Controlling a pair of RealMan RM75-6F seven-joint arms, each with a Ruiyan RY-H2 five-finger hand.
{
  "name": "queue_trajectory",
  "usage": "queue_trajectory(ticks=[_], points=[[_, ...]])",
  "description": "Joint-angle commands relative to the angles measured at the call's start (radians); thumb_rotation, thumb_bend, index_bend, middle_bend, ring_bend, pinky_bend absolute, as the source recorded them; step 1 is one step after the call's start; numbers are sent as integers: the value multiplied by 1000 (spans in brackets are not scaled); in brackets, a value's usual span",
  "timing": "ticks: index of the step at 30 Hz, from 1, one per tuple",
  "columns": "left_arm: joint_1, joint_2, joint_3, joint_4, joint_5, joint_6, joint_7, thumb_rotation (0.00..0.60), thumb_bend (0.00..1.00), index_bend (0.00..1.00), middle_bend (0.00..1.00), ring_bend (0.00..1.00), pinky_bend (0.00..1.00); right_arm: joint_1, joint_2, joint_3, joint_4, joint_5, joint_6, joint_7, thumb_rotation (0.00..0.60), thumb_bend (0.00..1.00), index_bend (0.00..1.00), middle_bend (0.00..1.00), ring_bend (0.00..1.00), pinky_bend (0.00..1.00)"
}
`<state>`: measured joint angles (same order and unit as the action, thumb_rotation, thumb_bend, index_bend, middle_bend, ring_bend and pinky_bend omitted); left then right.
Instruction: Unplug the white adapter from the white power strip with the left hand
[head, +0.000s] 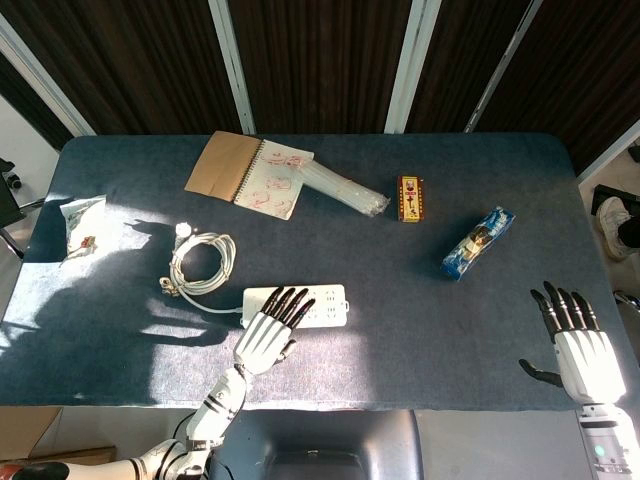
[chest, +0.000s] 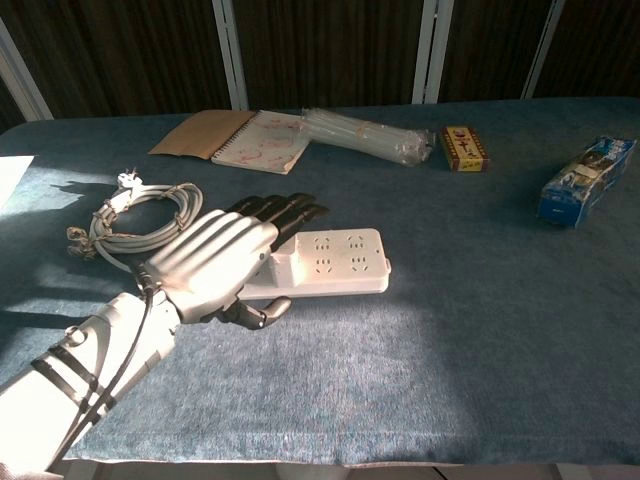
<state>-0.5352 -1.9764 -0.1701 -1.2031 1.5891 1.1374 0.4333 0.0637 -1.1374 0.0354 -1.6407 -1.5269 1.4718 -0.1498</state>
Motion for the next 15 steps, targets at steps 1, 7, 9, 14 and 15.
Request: queue_trajectory(ticks=[1,7,9,14,15], points=[[-10,-44,-16,30,-48,-6,30,600,364,0,0,0,101,0,2,2,-1,3,0,4,600,188,0,0,0,0],[-31,-104,-36,103,-89,5,42,600,362,0,0,0,106,0,11,1,-7,4,-2,18,600,189,0,0,0,0],[-35,-118,-39,123,-102,7,38,600,362,0,0,4,110,-1,14,-1,-9,1,0,22,600,189,0,0,0,0],[-41,-134,-43,148,-124,17,25,600,363,0,0,43,145,0,27,-6,-14,-2,-8,42,600,189,0,0,0,0],[-43,-136,-43,151,-128,14,19,600,363,0,0,45,146,0,27,-6,-14,-1,-8,44,600,189,0,0,0,0]])
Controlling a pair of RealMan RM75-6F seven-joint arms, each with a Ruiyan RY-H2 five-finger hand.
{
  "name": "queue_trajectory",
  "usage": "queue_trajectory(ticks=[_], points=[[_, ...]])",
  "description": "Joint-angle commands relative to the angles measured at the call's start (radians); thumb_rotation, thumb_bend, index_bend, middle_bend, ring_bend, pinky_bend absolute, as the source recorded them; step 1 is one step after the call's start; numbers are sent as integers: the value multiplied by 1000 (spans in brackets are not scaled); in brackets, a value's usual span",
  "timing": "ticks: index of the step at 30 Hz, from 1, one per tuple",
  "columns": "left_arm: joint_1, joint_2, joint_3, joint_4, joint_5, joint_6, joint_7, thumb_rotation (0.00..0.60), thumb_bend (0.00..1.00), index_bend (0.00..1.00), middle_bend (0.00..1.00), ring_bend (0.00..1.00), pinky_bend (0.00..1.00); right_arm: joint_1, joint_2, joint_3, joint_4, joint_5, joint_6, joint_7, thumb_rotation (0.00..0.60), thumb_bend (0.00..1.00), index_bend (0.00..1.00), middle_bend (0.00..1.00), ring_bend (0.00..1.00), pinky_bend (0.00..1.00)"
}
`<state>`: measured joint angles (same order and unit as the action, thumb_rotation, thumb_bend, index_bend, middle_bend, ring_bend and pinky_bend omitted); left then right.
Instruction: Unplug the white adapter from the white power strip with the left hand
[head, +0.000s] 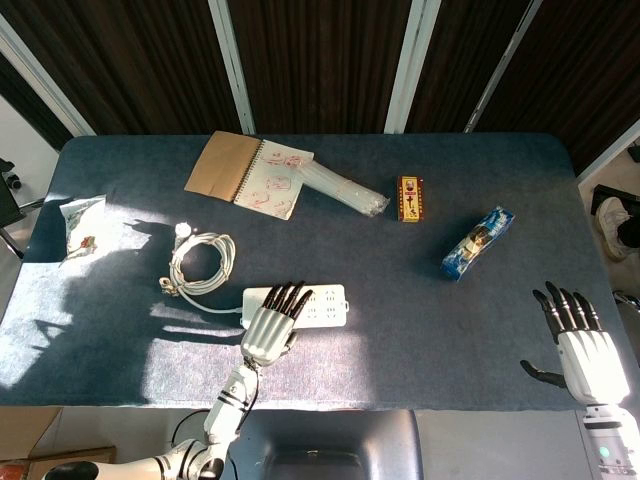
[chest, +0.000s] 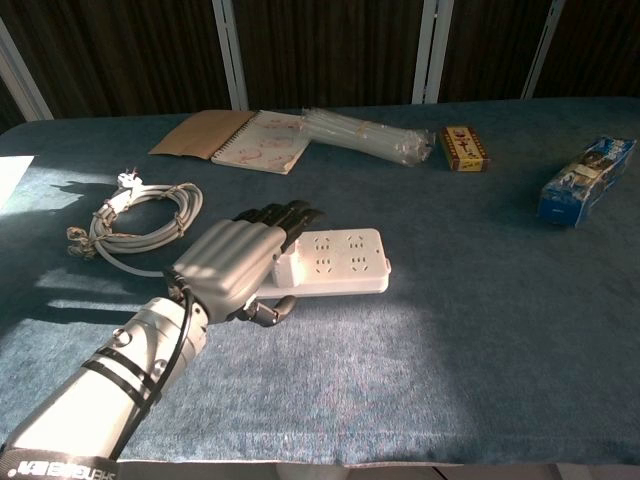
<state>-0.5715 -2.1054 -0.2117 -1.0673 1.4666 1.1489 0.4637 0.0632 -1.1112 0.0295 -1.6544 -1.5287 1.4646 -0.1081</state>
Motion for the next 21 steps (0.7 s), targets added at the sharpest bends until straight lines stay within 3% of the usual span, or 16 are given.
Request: queue_trajectory(ticks=[1,5,9,21], points=[[-8,-8,-3,15,-13,-2,-18,600,362,0,1,48,147,0,1,0,-1,2,0,4,600,189,0,0,0,0],[-18,-1,-8,6,-32,-15,-34,600,362,37,85,100,157,-1,10,-4,-8,1,-5,18,600,189,0,0,0,0],[-21,0,-10,-7,-48,-17,-65,600,368,151,201,200,220,0,18,-8,-15,0,-13,26,600,189,0,0,0,0],[-38,-22,-17,19,-70,-3,-137,600,396,287,325,310,368,5,22,-18,-12,-22,-17,29,600,189,0,0,0,0]])
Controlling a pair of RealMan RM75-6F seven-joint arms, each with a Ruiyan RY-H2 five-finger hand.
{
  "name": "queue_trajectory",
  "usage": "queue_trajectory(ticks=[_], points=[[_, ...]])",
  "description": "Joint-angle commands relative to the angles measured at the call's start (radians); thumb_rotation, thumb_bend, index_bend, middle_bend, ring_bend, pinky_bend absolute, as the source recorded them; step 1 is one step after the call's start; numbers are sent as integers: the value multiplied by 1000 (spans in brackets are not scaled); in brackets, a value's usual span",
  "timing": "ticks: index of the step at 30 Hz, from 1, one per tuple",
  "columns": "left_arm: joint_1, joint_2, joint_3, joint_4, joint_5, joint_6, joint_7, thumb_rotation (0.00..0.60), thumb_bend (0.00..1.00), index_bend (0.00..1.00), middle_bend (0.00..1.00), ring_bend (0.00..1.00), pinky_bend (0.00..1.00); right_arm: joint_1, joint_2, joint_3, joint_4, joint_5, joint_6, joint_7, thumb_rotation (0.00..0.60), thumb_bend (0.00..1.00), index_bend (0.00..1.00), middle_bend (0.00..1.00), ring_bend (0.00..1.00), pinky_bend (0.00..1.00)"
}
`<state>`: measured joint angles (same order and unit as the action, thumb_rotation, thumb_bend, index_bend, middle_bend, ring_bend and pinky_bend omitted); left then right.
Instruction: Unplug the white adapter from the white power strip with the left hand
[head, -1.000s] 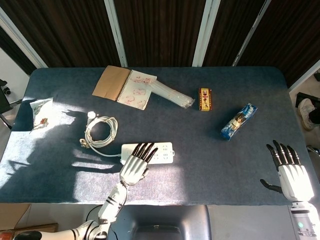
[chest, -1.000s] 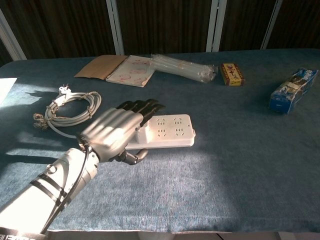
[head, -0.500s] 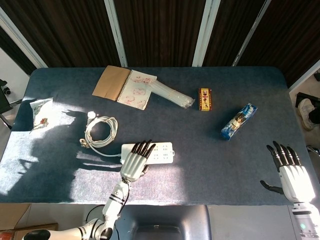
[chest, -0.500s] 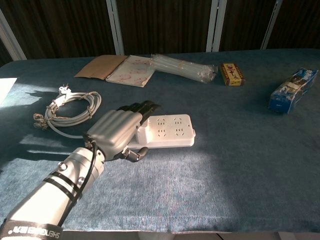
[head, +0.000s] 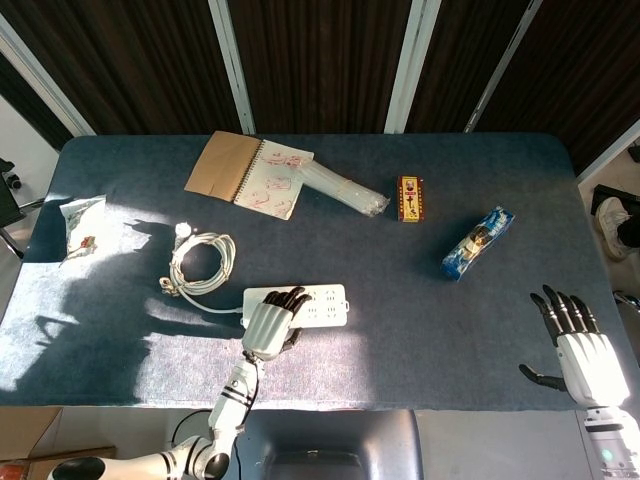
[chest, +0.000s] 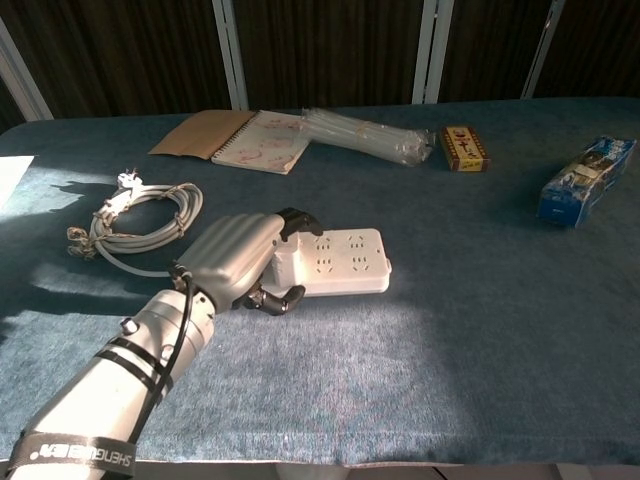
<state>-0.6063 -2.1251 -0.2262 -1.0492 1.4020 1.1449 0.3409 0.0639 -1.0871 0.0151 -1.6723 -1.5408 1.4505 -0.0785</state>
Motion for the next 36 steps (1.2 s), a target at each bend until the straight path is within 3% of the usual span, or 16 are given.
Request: queue_trajectory(ticks=[1,5,10,15,22,28,36], points=[[-4,-2,-3,0,-8,0,-18,600,401,292,329,314,380,9,-5,-7,12,-22,-8,0,600,189,0,0,0,0],[-9,2,3,-1,-9,2,-16,600,420,316,349,333,412,42,-18,-34,37,-87,-54,12,600,233,0,0,0,0],[-13,1,14,-7,4,22,-14,600,422,333,366,349,430,125,-54,-53,62,-179,-147,-7,600,444,0,0,0,0],[-12,-1,25,-13,14,42,-8,600,425,350,383,363,448,237,-98,-49,78,-214,-287,9,600,754,3,9,0,0],[-15,-13,32,-10,19,59,5,600,426,355,386,367,455,357,-208,-26,141,-208,-415,58,600,955,58,57,0,0],[-14,-19,41,-7,21,63,-2,600,426,355,386,367,455,421,-320,-11,209,-162,-496,77,600,977,63,60,0,0],[-16,-21,37,-2,24,76,-10,600,426,360,391,368,456,466,-455,7,281,-129,-507,68,600,977,63,60,0,0]])
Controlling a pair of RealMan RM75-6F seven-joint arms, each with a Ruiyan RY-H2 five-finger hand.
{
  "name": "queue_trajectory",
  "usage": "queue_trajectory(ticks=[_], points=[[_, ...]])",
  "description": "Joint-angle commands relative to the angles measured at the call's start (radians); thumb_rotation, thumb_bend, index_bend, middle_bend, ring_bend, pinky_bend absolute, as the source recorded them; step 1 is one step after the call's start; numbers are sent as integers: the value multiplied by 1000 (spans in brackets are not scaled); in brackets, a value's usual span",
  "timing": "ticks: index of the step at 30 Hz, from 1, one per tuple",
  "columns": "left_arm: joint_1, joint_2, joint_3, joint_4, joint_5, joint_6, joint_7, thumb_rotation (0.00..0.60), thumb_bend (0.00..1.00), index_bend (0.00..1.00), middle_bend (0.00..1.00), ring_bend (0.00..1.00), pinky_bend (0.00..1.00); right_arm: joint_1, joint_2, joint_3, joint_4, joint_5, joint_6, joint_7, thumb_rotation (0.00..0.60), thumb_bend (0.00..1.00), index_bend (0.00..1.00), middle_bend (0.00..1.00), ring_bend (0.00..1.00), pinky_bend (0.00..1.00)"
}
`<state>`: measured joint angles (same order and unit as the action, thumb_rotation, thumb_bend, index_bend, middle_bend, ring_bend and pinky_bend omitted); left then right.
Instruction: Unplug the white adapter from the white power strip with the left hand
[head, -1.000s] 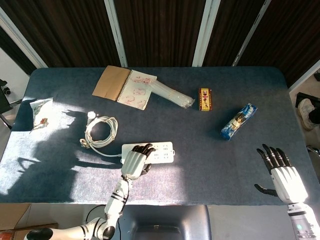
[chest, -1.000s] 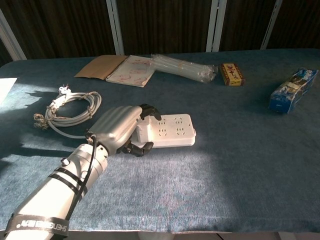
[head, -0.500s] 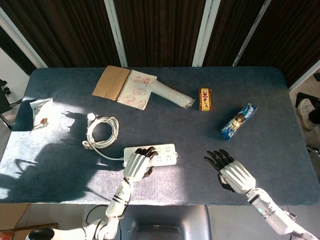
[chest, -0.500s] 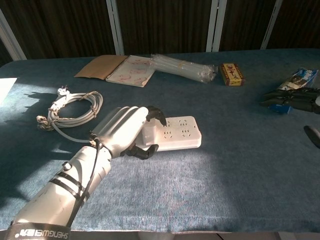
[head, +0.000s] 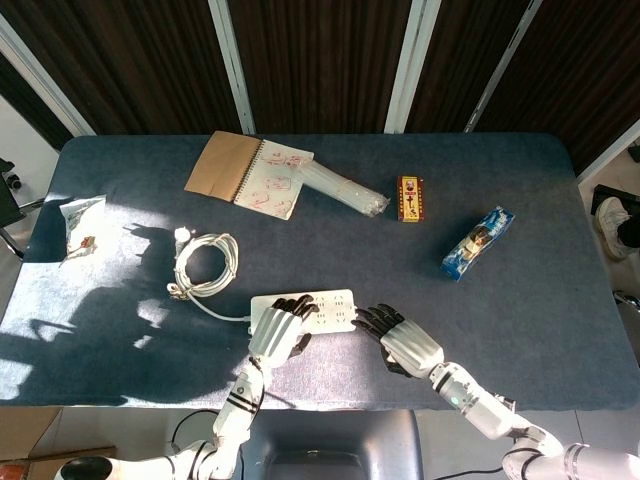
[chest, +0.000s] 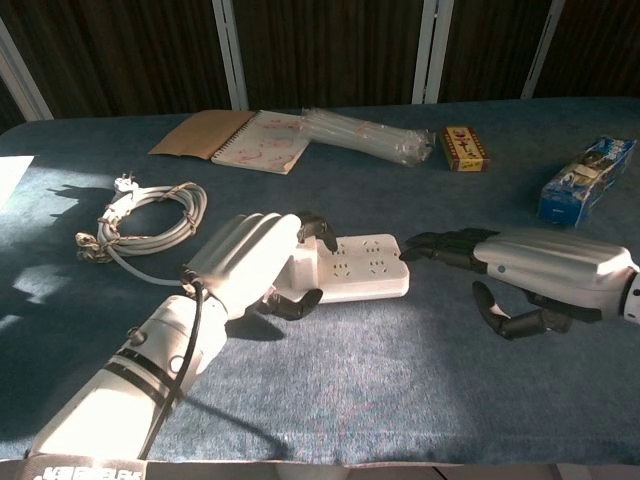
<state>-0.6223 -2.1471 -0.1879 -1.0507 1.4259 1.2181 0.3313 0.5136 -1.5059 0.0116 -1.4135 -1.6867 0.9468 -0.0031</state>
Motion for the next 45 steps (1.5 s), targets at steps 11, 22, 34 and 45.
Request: queue_trajectory(ticks=[11,22,34,45], points=[[2,18,4,-20,3,8,7,600,427,364,393,371,456,58,-119,5,59,84,-63,-95,600,983,74,66,0,0],[0,13,11,3,15,24,10,600,428,374,415,388,473,66,-115,-20,46,114,-69,-144,600,983,73,66,0,0],[-1,25,15,-10,66,91,-12,600,430,390,430,401,484,73,-119,-20,36,167,-78,-186,600,984,66,66,0,0],[55,198,6,-192,70,153,-32,600,428,362,408,390,459,39,-31,-5,-55,116,77,-117,600,892,26,66,0,0]])
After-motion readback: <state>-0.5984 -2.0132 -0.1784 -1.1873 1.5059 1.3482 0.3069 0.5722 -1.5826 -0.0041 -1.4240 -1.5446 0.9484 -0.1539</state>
